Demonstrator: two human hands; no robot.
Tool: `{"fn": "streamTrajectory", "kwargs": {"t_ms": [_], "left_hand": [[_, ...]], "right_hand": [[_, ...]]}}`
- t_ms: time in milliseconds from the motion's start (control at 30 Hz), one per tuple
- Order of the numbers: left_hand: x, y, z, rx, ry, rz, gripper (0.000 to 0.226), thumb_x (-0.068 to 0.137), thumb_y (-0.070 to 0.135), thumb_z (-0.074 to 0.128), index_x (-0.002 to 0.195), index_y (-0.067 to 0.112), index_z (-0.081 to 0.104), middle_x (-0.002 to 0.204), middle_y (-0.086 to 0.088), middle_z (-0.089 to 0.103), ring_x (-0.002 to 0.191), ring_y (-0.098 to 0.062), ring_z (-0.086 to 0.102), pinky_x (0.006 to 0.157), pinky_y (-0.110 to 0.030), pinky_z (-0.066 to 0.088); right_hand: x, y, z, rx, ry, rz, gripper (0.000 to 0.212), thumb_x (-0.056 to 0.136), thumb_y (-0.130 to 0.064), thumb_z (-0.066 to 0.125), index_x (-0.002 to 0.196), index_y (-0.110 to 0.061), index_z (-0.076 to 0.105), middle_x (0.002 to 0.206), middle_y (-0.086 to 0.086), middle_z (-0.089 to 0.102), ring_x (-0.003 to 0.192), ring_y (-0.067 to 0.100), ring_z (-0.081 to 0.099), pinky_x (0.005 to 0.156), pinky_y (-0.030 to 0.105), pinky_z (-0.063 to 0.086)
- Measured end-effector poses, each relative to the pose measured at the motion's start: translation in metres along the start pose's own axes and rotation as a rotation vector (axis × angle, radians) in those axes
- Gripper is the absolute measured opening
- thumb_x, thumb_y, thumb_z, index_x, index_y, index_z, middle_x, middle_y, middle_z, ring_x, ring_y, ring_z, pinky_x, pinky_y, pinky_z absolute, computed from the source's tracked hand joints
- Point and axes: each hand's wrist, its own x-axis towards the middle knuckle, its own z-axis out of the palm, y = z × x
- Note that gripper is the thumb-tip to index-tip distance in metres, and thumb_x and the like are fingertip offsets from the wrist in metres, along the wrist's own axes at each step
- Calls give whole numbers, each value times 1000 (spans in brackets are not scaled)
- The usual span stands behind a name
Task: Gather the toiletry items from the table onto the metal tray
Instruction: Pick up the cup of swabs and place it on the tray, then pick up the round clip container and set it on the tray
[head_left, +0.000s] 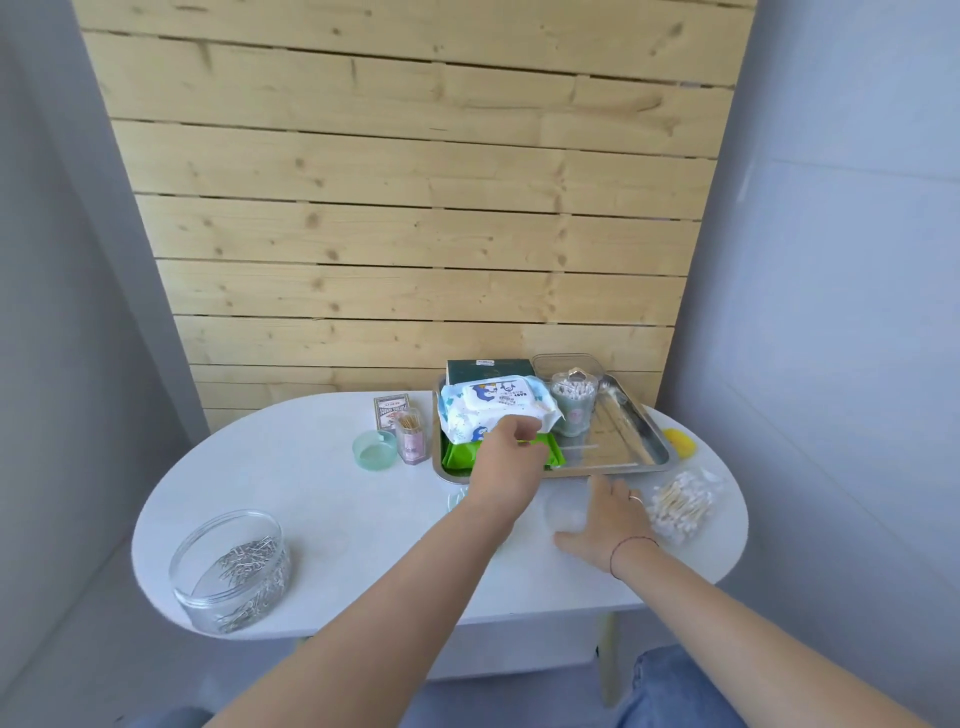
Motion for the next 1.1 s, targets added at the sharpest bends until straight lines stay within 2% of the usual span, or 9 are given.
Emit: {"fn": "streamTrajectory", "kwargs": {"t_ms": [100, 200, 300, 400, 600, 733, 867, 967, 1100], "left_hand": [[-1, 1, -17, 2, 66, 48, 35, 87, 3, 43, 115, 16, 59, 110, 6, 57, 79, -4, 51, 58, -17, 37], [-5, 0, -43, 24, 160, 123, 32, 87, 4, 44, 111, 17, 60, 107, 4, 60, 84, -7, 55, 62, -19, 40], [-7, -8, -79, 47, 310, 198, 33, 86, 4, 48, 114, 17, 58, 115, 2, 56, 102, -11, 52, 82, -25, 44], [-9, -27, -123, 205, 482, 209, 40, 85, 10, 54, 124, 17, 52, 130, 0, 47, 120, -16, 40, 101, -35, 39], [-40, -75, -200, 462, 533, 30, 97, 71, 48, 74, 148, 20, 21, 157, -1, 14, 147, -22, 7, 119, -40, 9], [-61, -112, -245, 464, 432, -164, 130, 58, 56, 81, 151, 22, -2, 160, -1, 2, 149, -20, 3, 120, -42, 11], [-75, -145, -261, 120, 161, -231, 143, 58, 29, 89, 147, 29, -23, 160, 4, -3, 148, -15, 6, 117, -38, 23], [-74, -156, -261, 107, 194, -189, 134, 66, 15, 83, 147, 28, -23, 159, 3, 9, 144, -15, 19, 101, -26, 35], [-62, -159, -252, 138, 267, -126, 130, 66, 24, 84, 149, 23, -15, 153, 7, 26, 132, -10, 34, 91, -22, 33]], "right_hand": [[-8, -2, -22, 109, -3, -22, 96, 70, -47, 70, 143, -13, 20, 143, 14, 26, 132, 35, 32, 104, 36, 36], [-18, -11, -58, 184, 110, -109, 93, 67, -45, 73, 141, -15, 25, 142, 14, 30, 131, 32, 35, 102, 34, 35], [-30, -48, -95, 216, 236, -270, 95, 68, -44, 75, 143, -18, 24, 147, 9, 32, 137, 26, 31, 107, 32, 30], [-35, -111, -103, 238, 150, -483, 99, 67, -38, 77, 146, -20, 19, 146, 8, 27, 138, 23, 28, 109, 29, 27], [-40, -217, -47, -314, -75, -764, 103, 63, -39, 75, 145, -15, 17, 138, 11, 28, 135, 31, 22, 109, 40, 33], [-50, -252, -11, -559, -140, -809, 96, 61, -39, 76, 139, -17, 25, 132, 10, 34, 128, 30, 29, 100, 41, 37], [-58, -274, 9, -620, -148, -880, 95, 60, -38, 75, 139, -19, 26, 128, 10, 37, 121, 30, 35, 101, 38, 35], [-60, -287, 13, -569, -189, -884, 99, 63, -35, 75, 144, -22, 19, 129, 10, 36, 121, 30, 37, 102, 40, 36], [-57, -294, 12, -372, -292, -881, 104, 64, -29, 76, 145, -29, 11, 129, 8, 32, 123, 29, 39, 91, 41, 48]]}}
